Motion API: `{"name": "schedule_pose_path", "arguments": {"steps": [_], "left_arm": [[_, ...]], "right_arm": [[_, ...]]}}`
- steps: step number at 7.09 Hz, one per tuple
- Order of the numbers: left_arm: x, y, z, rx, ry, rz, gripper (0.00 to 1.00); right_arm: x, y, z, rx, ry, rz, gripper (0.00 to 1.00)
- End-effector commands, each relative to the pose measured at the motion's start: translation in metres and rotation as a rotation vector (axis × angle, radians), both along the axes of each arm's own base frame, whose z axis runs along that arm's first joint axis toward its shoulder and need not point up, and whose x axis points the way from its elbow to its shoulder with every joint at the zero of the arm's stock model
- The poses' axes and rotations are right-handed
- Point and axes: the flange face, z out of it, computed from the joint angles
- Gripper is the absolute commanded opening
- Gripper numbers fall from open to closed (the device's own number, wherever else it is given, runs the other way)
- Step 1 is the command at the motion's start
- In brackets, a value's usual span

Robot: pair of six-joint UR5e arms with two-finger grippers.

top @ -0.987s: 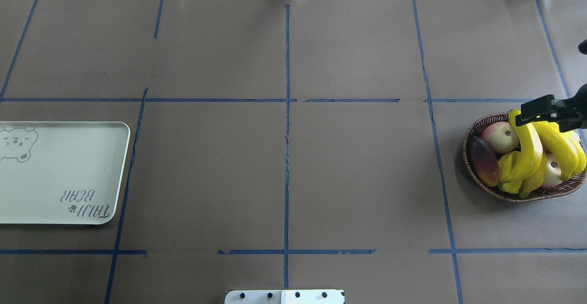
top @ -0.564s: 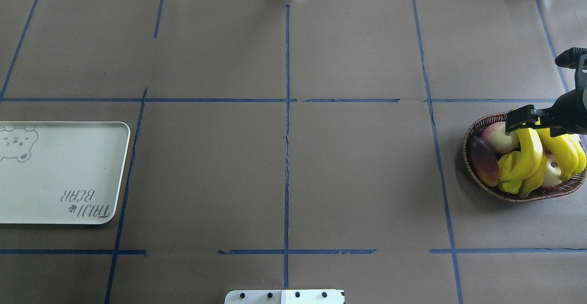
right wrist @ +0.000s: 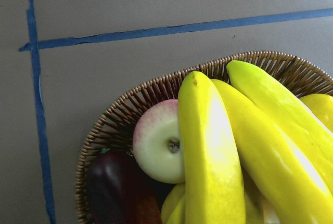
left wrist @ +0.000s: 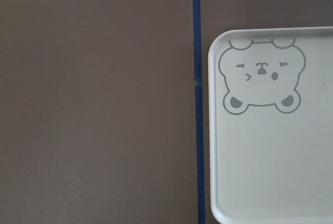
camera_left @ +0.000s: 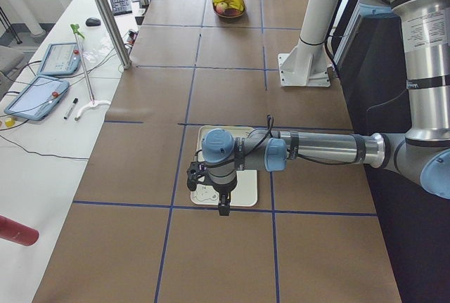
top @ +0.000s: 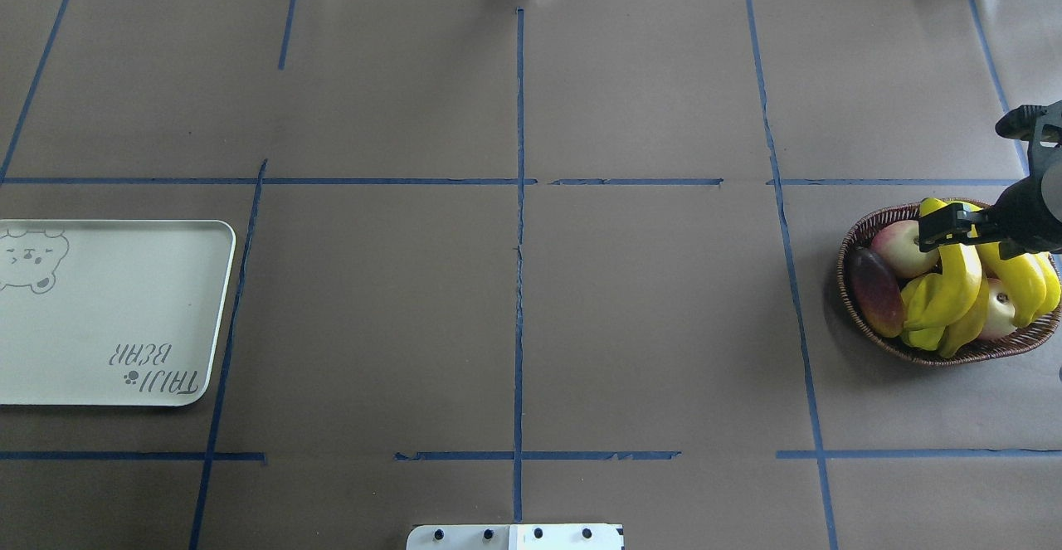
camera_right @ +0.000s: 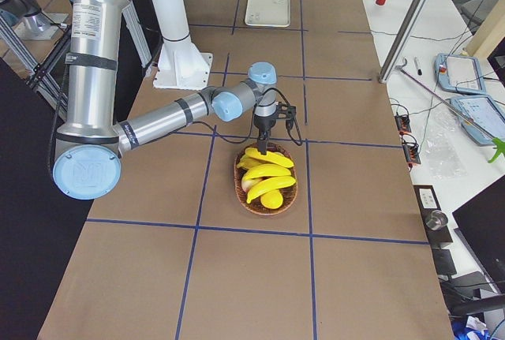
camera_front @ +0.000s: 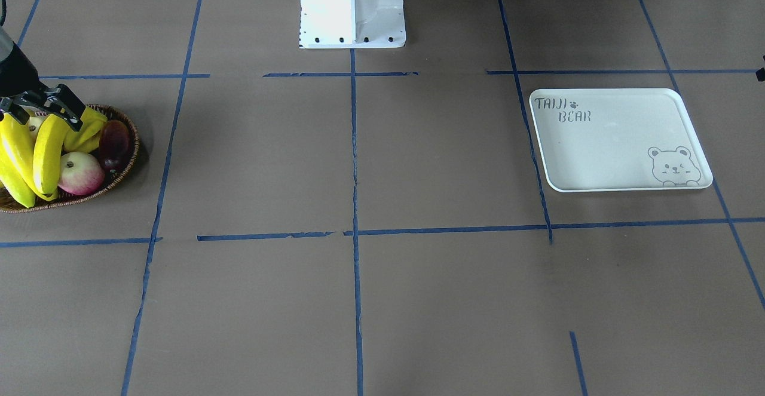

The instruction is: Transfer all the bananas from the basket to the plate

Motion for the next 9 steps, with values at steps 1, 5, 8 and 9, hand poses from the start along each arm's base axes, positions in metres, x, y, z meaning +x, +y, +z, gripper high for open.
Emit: {"name": "schedule_pose_path", "arguments": {"steps": [1,5,8,9], "left_arm": [[0.000,0.000,0.000,0.000,0.000,0.000,1.00],[0.000,-0.001,-0.001,0.002,0.000,0.000,1.00],[-0.001,-0.001,-0.001,0.002,0.000,-0.002,1.00],[0.000,-0.001,-0.001,0.002,0.000,0.000,1.00]], "right_arm": [[-0.006,0.004,0.011,-0.018,0.013,-0.016,1.00],[-0.012,0.004,0.022,-0.036,0.027,-0.024,0.81],[-0.012,0.003,0.028,-0.048,0.035,-0.023,0.72],[-0.013,0.003,0.030,-0.051,0.037,-0.023,0.71]]}}
